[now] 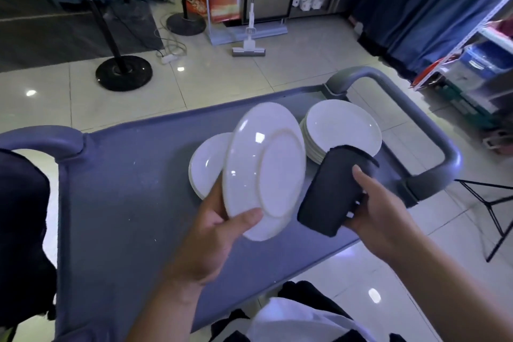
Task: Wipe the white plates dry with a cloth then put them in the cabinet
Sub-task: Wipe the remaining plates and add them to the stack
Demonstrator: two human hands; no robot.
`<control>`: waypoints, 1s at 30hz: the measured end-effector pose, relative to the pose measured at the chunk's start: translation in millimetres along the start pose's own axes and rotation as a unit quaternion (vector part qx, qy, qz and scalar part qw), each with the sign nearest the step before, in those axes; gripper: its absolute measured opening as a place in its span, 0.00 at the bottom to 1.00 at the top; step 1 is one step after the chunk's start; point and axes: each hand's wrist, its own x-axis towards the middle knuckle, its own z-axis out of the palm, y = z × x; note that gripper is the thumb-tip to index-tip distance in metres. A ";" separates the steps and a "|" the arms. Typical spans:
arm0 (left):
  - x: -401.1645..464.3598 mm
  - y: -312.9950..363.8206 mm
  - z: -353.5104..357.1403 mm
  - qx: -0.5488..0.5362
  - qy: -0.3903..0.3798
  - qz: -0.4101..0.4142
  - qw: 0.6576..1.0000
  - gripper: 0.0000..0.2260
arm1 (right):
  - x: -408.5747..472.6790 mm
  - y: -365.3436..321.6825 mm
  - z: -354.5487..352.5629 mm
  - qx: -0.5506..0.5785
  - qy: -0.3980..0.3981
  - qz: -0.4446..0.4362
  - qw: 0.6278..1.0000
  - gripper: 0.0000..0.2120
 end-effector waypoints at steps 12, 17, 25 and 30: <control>-17.0 19.6 0.9 0.263 -0.094 0.037 0.960 0.30 | -50.2 -48.7 80.2 -0.097 -0.093 -0.092 0.987 0.16; -17.6 22.3 -7.9 0.208 -0.034 0.040 0.977 0.26 | -91.2 -21.6 104.9 -0.208 -0.171 -0.224 0.937 0.16; -23.8 24.3 -23.5 -0.017 -0.035 0.036 0.999 0.32 | -97.4 13.2 101.6 -0.337 -0.337 -0.351 0.806 0.12; -32.4 31.5 -25.7 -0.230 -0.024 0.006 0.973 0.32 | -83.3 18.7 71.6 -0.493 -0.362 -0.456 0.646 0.16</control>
